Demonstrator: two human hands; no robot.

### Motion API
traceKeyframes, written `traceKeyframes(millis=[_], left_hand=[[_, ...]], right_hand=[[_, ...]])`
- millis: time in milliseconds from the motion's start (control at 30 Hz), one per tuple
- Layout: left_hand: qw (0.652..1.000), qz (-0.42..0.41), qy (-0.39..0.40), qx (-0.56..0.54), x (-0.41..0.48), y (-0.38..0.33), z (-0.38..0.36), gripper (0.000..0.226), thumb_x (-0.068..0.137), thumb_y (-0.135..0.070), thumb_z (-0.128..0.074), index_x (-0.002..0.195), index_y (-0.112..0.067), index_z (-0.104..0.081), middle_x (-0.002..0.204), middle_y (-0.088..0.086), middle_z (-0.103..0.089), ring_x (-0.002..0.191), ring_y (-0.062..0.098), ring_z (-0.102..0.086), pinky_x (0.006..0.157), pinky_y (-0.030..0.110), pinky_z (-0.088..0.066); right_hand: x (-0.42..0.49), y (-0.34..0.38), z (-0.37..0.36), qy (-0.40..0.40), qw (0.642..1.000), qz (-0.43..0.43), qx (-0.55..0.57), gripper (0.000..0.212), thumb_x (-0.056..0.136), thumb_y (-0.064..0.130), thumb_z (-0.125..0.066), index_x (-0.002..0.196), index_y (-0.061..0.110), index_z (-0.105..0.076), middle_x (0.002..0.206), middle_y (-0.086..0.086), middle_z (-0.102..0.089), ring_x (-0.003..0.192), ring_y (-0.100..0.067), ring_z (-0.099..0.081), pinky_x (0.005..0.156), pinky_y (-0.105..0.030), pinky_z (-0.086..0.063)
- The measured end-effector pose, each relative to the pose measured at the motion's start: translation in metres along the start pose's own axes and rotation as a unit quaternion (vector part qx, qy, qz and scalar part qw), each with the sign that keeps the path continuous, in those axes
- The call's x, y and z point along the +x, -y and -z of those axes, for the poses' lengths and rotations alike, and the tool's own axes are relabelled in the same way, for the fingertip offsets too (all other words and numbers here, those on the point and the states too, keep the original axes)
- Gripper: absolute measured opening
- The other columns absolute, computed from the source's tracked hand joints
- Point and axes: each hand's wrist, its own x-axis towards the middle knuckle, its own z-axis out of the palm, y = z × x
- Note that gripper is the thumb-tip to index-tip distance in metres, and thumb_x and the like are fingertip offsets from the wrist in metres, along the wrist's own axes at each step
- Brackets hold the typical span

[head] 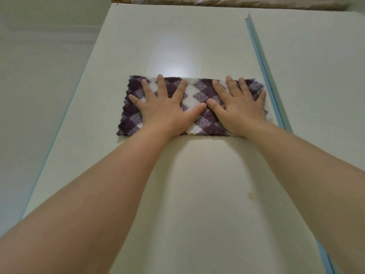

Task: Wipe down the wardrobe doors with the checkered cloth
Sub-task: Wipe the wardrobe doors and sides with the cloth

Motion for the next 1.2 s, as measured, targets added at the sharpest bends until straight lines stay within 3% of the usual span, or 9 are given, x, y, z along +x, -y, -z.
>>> traceKeyframes(millis=[633, 1200], left_hand=[[0.999, -0.03, 0.019, 0.0, -0.022, -0.023, -0.01, 0.083, 0.068, -0.087, -0.014, 0.14, -0.051, 0.008, 0.155, 0.002, 0.017, 0.138, 0.038, 0.022, 0.102, 0.067, 0.011], [0.999, -0.027, -0.016, 0.011, 0.109, 0.042, 0.02, 0.085, 0.066, -0.089, -0.016, 0.141, -0.052, -0.004, 0.157, -0.002, 0.007, 0.141, 0.035, 0.013, 0.104, 0.067, 0.007]], right_hand=[[-0.035, -0.026, -0.001, 0.013, 1.0, -0.014, -0.012, 0.057, 0.093, 0.057, -0.009, 0.145, 0.042, 0.006, 0.156, 0.007, 0.013, 0.143, -0.017, 0.015, 0.11, -0.059, 0.008], [0.1, 0.035, 0.009, -0.01, 1.0, 0.002, 0.006, 0.057, 0.093, 0.061, -0.013, 0.146, 0.043, -0.001, 0.157, 0.009, 0.005, 0.144, -0.017, 0.008, 0.11, -0.06, 0.006]])
